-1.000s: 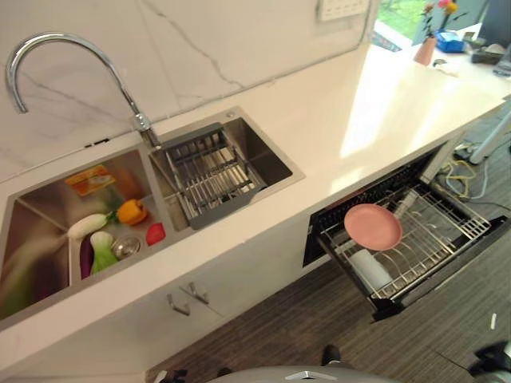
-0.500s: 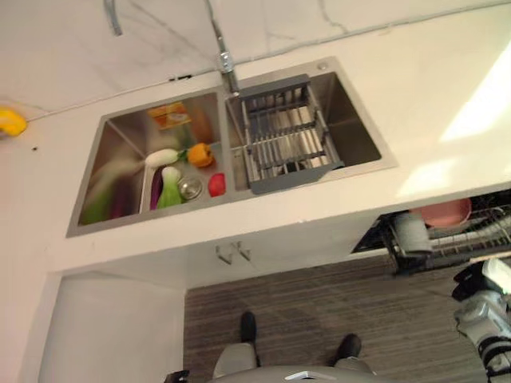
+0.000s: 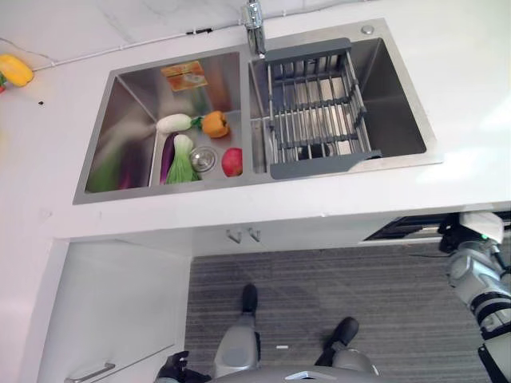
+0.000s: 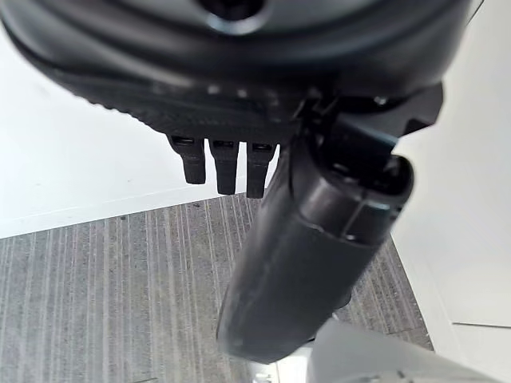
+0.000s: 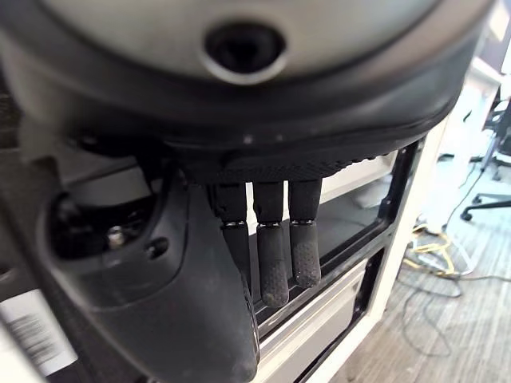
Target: Place the dishes in the dishwasher.
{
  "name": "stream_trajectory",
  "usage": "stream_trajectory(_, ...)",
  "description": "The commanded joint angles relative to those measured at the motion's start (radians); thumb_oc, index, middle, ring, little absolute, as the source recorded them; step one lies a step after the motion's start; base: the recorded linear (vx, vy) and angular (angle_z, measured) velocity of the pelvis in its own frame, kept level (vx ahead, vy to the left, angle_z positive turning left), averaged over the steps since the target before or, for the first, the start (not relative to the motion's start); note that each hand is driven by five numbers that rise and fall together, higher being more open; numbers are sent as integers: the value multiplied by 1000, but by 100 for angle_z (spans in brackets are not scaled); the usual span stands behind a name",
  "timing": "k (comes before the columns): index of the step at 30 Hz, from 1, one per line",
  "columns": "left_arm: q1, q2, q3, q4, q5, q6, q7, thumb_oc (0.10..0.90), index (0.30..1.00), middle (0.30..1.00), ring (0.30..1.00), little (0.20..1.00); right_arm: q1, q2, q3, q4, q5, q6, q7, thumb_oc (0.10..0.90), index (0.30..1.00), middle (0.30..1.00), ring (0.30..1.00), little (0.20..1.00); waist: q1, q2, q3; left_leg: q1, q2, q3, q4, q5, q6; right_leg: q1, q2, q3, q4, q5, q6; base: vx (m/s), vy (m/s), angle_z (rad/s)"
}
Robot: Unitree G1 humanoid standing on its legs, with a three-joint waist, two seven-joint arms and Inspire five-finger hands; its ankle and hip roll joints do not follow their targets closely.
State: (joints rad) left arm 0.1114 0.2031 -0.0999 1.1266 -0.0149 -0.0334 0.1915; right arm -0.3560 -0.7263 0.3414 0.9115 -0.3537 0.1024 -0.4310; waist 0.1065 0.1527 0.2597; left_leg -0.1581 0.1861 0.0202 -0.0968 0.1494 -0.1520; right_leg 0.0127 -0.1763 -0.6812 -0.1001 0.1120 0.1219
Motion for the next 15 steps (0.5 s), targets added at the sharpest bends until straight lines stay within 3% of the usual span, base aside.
stream_trajectory(1, -44, 80, -35, 35, -28, 8, 50, 800, 900, 900, 900, 900, -118, 19, -20, -141, -23, -103, -76, 800, 900, 900, 900, 900, 63, -78, -35, 15, 52, 57, 10, -15, -54, 57, -104, 83, 33, -89, 83, -15, 86, 2)
stream_trajectory(4, -42, 62, 24, 59, -36, 12, 26, 800, 900, 900, 900, 900, 133, 190, -118, -113, 62, -118, -26, 800, 900, 900, 900, 900, 19, -124, -62, 68, 40, 85, 10, -62, -25, 64, -117, 107, 56, -85, 91, 84, 108, 8)
stream_trajectory(5, -41, 64, 23, 59, -36, 12, 25, 800, 900, 900, 900, 900, 136, 191, -119, -114, 62, -118, -26, 800, 900, 900, 900, 900, 21, -126, -62, 70, 39, 87, 10, -63, -24, 64, -118, 108, 56, -86, 91, 65, 105, 2)
stream_trajectory(8, -47, 68, 50, 77, -37, 14, 3, 800, 900, 900, 900, 900, 276, 314, -189, -19, 138, -116, 16, 800, 900, 900, 900, 900, -12, -155, -83, 113, 16, 93, 10, -94, 1, 67, -137, 133, 107, -92, 94, 80, 172, -8)
stream_trajectory(9, -60, 58, 52, 133, -28, 36, -27, 800, 900, 900, 900, 900, 327, 369, -219, 90, 185, -101, 64, 800, 900, 900, 900, 900, -44, -165, -97, 145, 0, 102, 10, -116, 21, 55, -156, 164, 170, -92, 104, 55, 248, -6)
stream_trajectory(10, -61, 58, 52, 134, -28, 35, -28, 800, 900, 900, 900, 900, 326, 369, -219, 90, 186, -101, 64, 800, 900, 900, 900, 900, -43, -166, -96, 146, -1, 104, 10, -117, 22, 53, -158, 167, 173, -94, 105, 49, 294, -4)
stream_trajectory(12, -64, 55, 52, 163, -44, 44, -53, 800, 900, 900, 900, 900, 348, 401, -231, 171, 216, -84, 93, 800, 900, 900, 900, 900, -63, -176, -96, 185, -19, 121, 10, -140, 49, 13, -190, 228, 285, -72, 114, 48, 254, -21)
stream_trajectory(13, -61, 50, 56, 181, -56, 52, -67, 800, 900, 900, 900, 900, 360, 411, -253, 241, 248, -61, 117, 800, 900, 900, 900, 900, -86, -174, -98, 225, -36, 128, 12, -160, 77, -40, -210, 310, 404, 10, 137, 51, 234, -43)
stream_trajectory(14, -61, 50, 56, 181, -56, 52, -67, 800, 900, 900, 900, 900, 360, 411, -253, 241, 248, -61, 117, 800, 900, 900, 900, 900, -86, -174, -98, 225, -36, 128, 12, -160, 77, -40, -210, 310, 404, 10, 137, 25, 273, -48)
stream_trajectory(15, -65, 51, 56, 183, -68, 51, -65, 800, 900, 900, 900, 900, 368, 417, -266, 258, 267, -57, 124, 800, 900, 900, 900, 900, -98, -169, -92, 235, -43, 124, 14, -158, 95, -80, -199, 378, 478, 55, 140, -9, 189, -35)
